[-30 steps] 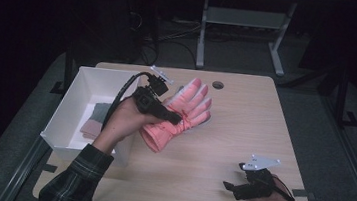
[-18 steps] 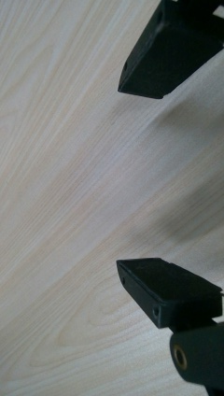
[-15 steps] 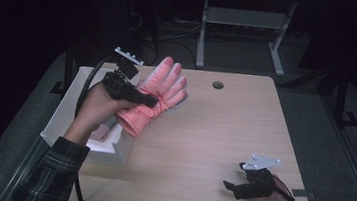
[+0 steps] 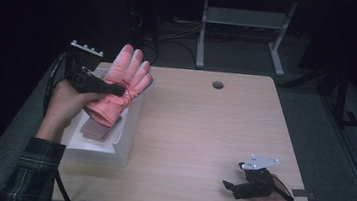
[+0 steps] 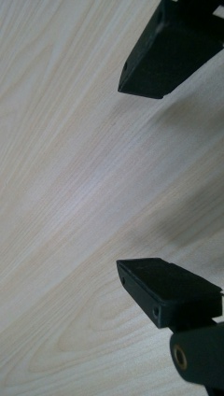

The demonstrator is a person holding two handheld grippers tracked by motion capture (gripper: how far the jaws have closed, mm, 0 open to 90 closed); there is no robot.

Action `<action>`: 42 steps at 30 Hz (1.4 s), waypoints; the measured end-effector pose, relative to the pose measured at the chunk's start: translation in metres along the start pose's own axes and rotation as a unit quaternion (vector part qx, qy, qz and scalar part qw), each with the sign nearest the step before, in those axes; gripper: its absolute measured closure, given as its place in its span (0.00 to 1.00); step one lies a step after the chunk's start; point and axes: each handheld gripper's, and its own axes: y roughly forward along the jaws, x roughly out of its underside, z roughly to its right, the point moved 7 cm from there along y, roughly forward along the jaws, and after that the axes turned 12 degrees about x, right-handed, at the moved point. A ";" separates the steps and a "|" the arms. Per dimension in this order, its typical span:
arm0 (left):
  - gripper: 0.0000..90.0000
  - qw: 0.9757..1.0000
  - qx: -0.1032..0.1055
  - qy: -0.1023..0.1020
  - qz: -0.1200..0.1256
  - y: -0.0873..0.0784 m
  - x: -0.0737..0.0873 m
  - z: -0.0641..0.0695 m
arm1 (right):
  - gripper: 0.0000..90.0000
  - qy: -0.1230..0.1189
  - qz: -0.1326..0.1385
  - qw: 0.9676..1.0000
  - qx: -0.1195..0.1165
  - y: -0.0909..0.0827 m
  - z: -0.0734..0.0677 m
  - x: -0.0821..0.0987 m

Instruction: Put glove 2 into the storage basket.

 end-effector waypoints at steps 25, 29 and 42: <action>0.67 0.990 -0.068 -0.120 -0.012 0.025 0.059 -0.091 | 0.14 0.001 0.005 1.000 0.002 0.000 0.001 0.000; 0.67 0.989 -0.062 -0.129 -0.026 0.040 0.067 -0.095 | 0.14 0.000 0.005 1.000 0.001 -0.001 0.001 0.000; 0.64 0.985 -0.053 -0.154 -0.051 0.075 0.091 -0.108 | 0.14 0.000 0.006 1.000 0.000 -0.001 0.000 -0.001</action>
